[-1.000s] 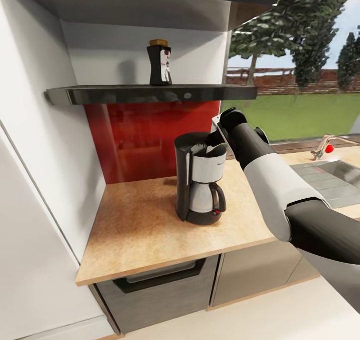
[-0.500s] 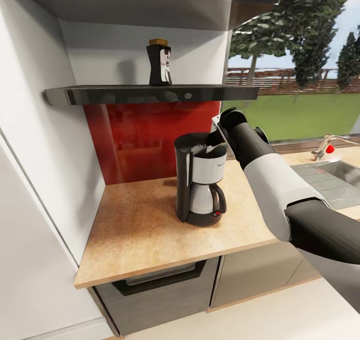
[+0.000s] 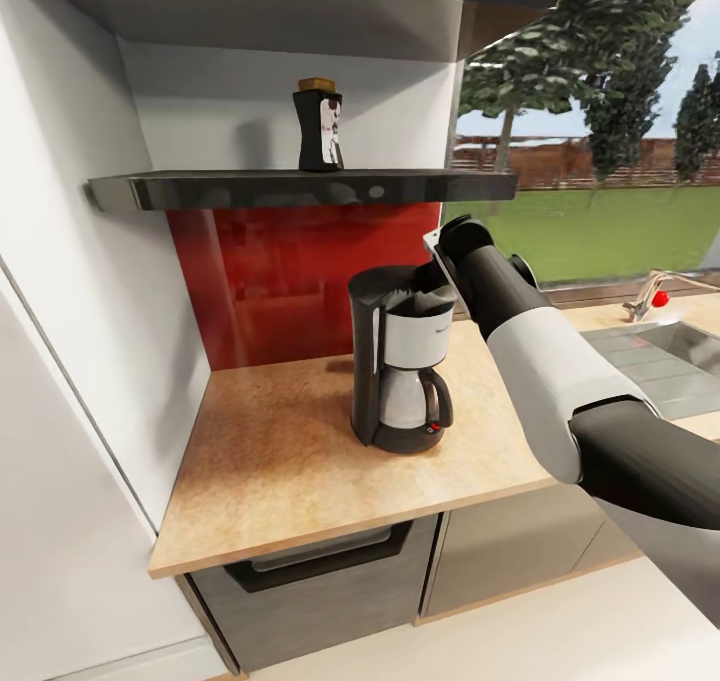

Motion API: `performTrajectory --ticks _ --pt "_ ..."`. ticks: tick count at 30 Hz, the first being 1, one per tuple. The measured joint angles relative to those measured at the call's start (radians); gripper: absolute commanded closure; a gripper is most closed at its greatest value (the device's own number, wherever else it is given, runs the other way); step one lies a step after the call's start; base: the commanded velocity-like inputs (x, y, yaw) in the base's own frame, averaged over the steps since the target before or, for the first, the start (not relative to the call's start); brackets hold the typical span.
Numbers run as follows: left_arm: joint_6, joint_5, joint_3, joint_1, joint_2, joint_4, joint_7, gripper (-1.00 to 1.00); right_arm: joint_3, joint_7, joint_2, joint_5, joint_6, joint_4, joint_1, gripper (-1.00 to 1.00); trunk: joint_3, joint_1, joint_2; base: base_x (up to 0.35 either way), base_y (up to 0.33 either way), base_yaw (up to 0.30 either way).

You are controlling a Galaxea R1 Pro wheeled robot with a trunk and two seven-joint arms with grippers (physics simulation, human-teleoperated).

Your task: Set up a coffee station on the kitchen countertop: keep the coffee maker on the countertop, move the bottle of coffee from the kitchen shelf to the counter next to the coffee maker, place a paper coffee filter on top of the coffee maker, put the saucer next to the coffee maker with the coffee cup on the saucer, and place the electric kettle next to the coffee maker.

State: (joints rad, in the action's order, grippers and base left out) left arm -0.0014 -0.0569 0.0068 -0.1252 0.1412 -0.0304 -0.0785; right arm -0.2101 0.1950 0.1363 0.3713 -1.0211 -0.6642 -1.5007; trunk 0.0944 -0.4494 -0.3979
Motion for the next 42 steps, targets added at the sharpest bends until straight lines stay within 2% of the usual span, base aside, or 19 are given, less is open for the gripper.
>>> performTrajectory --ticks 8,13,17,28,42 --pt "0.0 0.0 0.0 0.0 0.0 0.0 0.0 -1.0 0.007 0.0 0.0 0.0 0.0 -0.011 0.0 -1.0 0.0 0.0 0.0 0.0 0.0 0.0" --pt "0.0 0.0 0.0 0.0 0.0 0.0 0.0 -1.0 0.008 -0.001 0.0 0.002 0.0 -0.135 0.0 -1.0 0.0 0.0 0.0 0.0 0.0 0.0" --pt "0.0 0.0 0.0 0.0 0.0 0.0 0.0 -1.0 0.008 -0.001 0.0 0.002 0.0 -0.185 0.0 -1.0 0.0 0.0 0.0 0.0 0.0 0.0" --pt "0.0 -0.001 0.0 0.0 0.0 -0.001 0.0 -1.0 0.006 0.0 0.0 0.002 0.0 -0.196 0.0 -1.0 0.0 0.0 0.0 0.0 -0.015 0.0" --pt "0.0 -0.001 0.0 0.0 0.0 -0.002 0.0 -1.0 0.006 0.0 0.001 0.002 0.0 -0.195 0.0 -1.0 0.0 0.0 0.0 0.0 -0.255 0.0"
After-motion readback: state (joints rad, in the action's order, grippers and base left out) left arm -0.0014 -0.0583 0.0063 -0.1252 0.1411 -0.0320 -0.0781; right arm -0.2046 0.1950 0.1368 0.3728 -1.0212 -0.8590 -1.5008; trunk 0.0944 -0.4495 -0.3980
